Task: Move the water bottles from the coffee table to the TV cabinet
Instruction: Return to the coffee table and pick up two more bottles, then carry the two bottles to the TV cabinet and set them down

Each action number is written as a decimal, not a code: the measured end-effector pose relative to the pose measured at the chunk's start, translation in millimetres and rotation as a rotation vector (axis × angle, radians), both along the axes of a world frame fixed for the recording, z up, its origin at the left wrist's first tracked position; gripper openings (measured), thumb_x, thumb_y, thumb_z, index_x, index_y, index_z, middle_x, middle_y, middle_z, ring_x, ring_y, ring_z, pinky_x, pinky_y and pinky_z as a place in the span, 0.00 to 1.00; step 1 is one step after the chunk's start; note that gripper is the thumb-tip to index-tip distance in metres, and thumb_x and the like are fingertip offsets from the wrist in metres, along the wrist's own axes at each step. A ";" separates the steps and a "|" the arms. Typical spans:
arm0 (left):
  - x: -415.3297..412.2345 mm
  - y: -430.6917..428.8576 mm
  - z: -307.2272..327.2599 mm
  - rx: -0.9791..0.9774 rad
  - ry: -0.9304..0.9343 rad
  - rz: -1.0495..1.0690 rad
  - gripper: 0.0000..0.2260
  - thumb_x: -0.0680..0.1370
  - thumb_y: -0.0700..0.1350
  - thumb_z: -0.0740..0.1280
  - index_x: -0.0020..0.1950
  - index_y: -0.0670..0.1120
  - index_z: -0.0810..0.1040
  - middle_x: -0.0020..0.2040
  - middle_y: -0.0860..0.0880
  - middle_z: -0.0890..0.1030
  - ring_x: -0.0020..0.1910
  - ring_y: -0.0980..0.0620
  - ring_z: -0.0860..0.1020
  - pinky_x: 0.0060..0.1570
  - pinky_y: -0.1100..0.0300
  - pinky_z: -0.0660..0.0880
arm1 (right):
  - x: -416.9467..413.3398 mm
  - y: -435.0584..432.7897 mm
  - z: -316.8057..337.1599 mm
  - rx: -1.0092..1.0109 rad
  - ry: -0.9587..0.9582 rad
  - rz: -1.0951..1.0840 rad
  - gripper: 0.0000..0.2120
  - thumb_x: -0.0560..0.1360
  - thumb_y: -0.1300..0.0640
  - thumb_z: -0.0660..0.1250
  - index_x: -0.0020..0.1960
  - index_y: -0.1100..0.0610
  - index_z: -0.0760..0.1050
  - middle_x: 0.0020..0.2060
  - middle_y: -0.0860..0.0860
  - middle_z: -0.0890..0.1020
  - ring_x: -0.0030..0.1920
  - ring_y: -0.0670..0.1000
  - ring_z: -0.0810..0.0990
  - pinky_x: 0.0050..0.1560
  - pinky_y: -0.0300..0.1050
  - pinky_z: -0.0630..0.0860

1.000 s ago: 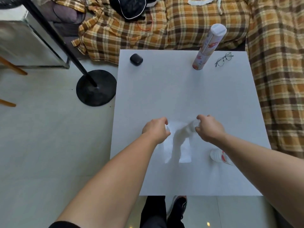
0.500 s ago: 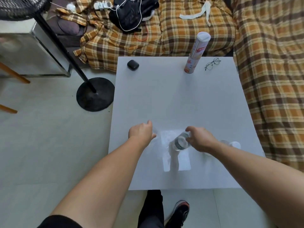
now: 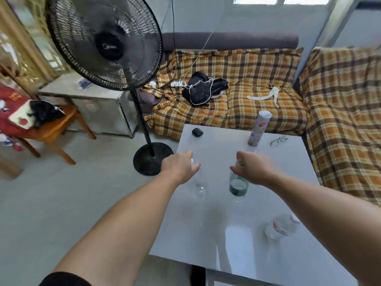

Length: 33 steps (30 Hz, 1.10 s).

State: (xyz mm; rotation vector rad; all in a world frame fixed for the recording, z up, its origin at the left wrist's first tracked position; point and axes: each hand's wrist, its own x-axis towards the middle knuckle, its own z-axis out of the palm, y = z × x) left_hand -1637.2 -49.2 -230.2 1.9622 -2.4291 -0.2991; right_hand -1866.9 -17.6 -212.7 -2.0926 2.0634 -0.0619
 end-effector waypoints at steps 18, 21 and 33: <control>220.4 228.2 105.6 -0.218 -0.141 0.386 0.14 0.77 0.57 0.55 0.50 0.48 0.70 0.46 0.45 0.80 0.43 0.43 0.76 0.33 0.56 0.65 | 245.9 113.1 98.4 -0.191 -0.076 0.494 0.12 0.71 0.40 0.61 0.38 0.48 0.69 0.34 0.48 0.77 0.34 0.50 0.77 0.28 0.44 0.70; 272.3 251.9 103.7 -0.202 -0.112 0.469 0.12 0.77 0.58 0.55 0.48 0.50 0.68 0.44 0.46 0.79 0.41 0.44 0.74 0.33 0.56 0.65 | 303.8 125.4 110.7 -0.250 -0.044 0.557 0.14 0.70 0.40 0.61 0.42 0.50 0.74 0.37 0.50 0.78 0.37 0.54 0.79 0.32 0.46 0.71; 438.3 386.4 85.2 -0.156 -0.135 0.875 0.09 0.78 0.55 0.56 0.48 0.49 0.66 0.51 0.43 0.80 0.48 0.40 0.78 0.37 0.56 0.65 | 505.7 160.6 88.9 -0.186 -0.068 0.933 0.18 0.70 0.39 0.64 0.53 0.50 0.73 0.49 0.52 0.81 0.45 0.57 0.79 0.41 0.48 0.74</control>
